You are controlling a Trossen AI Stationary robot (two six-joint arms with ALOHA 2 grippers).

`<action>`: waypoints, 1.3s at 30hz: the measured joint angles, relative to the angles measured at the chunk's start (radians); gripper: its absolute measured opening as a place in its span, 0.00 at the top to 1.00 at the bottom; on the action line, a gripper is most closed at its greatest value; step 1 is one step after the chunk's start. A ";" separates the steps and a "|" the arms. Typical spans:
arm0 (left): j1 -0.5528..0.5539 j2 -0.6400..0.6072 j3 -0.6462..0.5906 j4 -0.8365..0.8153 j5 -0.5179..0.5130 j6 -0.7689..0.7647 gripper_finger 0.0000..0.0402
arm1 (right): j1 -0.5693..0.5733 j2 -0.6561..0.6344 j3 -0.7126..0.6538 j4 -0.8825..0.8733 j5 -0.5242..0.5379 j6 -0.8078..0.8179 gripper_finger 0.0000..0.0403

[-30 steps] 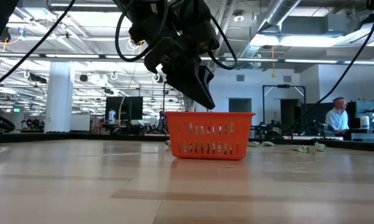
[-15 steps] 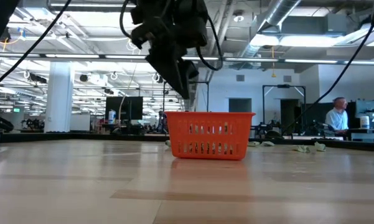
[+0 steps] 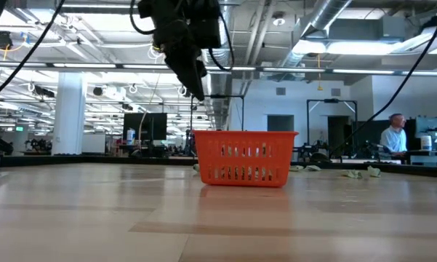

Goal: Pick and place Stevia / Truvia into bins
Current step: Put the stevia packet into the orange bin

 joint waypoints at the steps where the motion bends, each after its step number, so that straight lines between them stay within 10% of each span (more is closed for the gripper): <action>1: 0.000 -0.017 -0.020 0.009 0.011 -0.009 0.60 | 0.009 -0.014 -0.011 0.007 0.007 0.022 0.76; 20: -0.043 -0.398 -0.601 0.560 0.007 -0.051 0.65 | -0.027 -0.091 -0.139 0.441 -0.173 0.183 0.71; 39: -0.034 -0.478 -0.668 0.639 -0.053 -0.035 0.65 | -0.147 0.077 -0.090 0.526 -0.380 0.215 0.62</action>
